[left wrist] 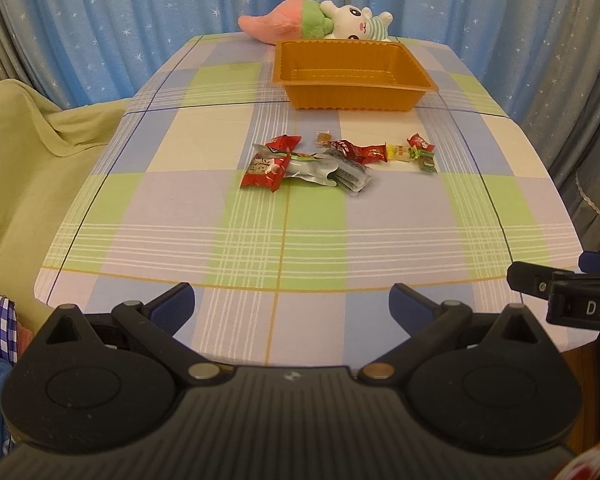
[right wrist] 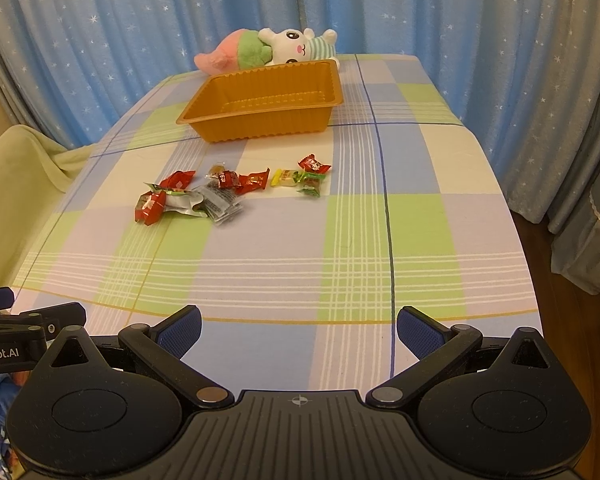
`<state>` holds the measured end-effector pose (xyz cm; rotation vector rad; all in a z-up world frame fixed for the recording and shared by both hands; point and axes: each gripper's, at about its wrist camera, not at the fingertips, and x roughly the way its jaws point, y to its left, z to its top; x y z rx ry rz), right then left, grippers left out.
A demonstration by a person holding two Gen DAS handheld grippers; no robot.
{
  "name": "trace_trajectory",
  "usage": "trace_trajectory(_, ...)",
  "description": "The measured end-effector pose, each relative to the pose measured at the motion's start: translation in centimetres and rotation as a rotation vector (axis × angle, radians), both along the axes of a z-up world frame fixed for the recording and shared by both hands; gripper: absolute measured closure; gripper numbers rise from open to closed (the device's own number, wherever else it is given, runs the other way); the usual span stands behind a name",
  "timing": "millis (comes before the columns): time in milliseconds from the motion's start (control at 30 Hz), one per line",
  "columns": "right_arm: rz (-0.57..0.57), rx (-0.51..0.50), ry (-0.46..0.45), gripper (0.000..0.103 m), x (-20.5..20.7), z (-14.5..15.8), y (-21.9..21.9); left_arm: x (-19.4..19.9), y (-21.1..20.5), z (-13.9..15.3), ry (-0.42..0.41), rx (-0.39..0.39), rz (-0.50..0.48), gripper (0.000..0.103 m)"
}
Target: Organize snacks
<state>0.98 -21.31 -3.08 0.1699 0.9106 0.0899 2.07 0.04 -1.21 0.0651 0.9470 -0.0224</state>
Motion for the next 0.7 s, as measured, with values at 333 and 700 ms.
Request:
trace_trajectory(333, 0.02, 0.023, -0.062, 0.0, 0.6, -0.7, -0.9, 0.6, 1.6, -0.5, 0.002, -0.01, 0.057, 0.0)
trace_trajectory(700, 0.007, 0.053, -0.071, 0.0, 4.3, -2.3, -1.1, 5.8, 4.1, -2.8, -0.036, -0.017, 0.004, 0.015)
